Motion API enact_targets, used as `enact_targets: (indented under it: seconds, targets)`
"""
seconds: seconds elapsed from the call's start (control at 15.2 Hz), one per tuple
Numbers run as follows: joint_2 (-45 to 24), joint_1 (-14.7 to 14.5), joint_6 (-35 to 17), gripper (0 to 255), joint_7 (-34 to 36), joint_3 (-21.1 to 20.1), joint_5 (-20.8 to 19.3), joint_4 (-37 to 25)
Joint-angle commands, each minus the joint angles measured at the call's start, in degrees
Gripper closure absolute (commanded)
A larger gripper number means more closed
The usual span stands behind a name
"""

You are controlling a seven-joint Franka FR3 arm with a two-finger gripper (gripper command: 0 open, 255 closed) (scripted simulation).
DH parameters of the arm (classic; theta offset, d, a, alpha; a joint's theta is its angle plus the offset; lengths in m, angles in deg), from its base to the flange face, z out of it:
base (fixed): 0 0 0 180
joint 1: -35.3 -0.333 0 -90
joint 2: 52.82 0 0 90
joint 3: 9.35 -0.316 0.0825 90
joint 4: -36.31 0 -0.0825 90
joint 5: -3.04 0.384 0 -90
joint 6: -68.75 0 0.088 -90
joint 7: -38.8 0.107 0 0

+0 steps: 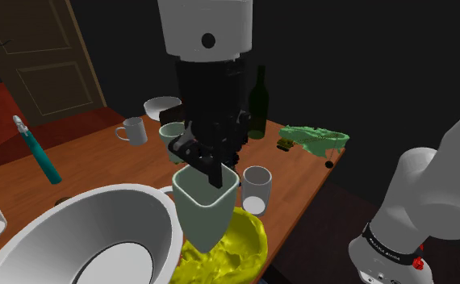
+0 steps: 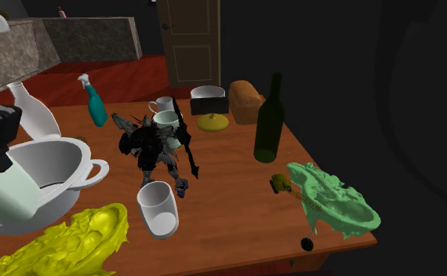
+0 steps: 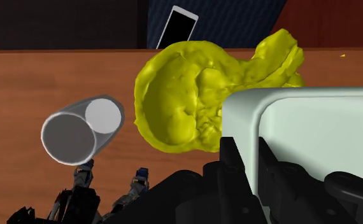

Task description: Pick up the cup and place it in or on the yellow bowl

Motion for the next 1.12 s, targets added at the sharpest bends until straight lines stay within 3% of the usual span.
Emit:
enact_targets:
  seconds: [0.0,0.86,1.06]
  targets:
    - [0.5,-0.1,-1.7,255,-0.3,0.0,0.2,2.0]
    - [1.9,-0.5,-11.7,255,-1.6,-0.3,1.3,13.3]
    - [1.9,-0.5,-11.7,255,-1.6,-0.3,1.3,13.3]
